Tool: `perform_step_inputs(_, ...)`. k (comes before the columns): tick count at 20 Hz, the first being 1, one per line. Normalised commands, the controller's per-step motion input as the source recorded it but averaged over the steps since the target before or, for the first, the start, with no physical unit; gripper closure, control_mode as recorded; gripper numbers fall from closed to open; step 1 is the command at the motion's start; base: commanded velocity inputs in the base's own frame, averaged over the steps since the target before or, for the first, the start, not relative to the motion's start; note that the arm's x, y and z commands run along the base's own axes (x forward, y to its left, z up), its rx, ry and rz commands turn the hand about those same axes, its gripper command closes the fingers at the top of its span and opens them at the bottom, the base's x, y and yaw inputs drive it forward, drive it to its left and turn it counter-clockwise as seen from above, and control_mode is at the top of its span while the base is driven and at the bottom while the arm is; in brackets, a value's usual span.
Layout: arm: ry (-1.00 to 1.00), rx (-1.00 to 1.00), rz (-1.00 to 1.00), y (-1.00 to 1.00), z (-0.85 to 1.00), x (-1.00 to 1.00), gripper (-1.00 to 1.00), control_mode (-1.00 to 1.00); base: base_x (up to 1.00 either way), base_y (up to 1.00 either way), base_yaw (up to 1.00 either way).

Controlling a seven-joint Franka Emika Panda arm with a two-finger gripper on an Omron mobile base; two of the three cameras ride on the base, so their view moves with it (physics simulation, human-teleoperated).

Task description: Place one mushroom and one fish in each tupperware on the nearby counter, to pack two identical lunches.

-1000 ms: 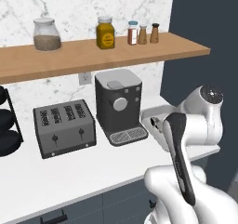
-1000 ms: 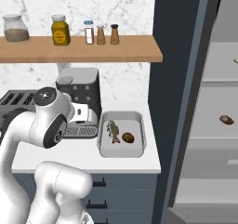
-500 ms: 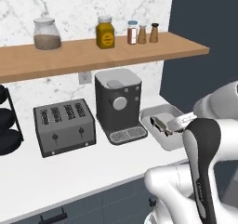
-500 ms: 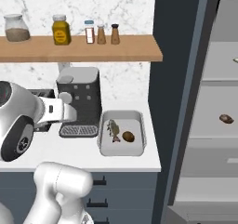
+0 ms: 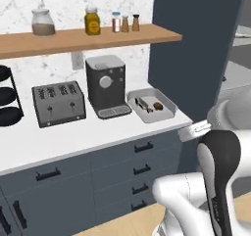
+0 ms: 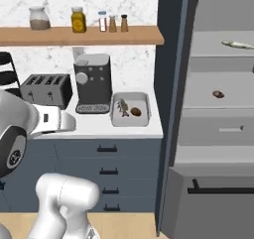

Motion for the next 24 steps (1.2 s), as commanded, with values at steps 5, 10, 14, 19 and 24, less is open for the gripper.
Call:
perform_step_inputs(5,0.00,0.00,0.00,0.00,0.00,0.00,-1.00,1.00,-0.53,-0.94,0.00)
perform_step_inputs(10,0.00,0.00,0.00,0.00,0.00,0.00,-1.00,1.00,-0.16,-1.00,0.00)
perform_step_inputs(14,0.00,0.00,0.00,0.00,0.00,0.00,-1.00,1.00,0.10,-0.95,0.03)
perform_step_inputs(19,0.00,0.00,0.00,0.00,0.00,0.00,-1.00,1.00,0.41,-0.72,0.06)
perform_step_inputs(24,0.00,0.00,0.00,0.00,0.00,0.00,-1.00,1.00,0.51,-0.38,0.07)
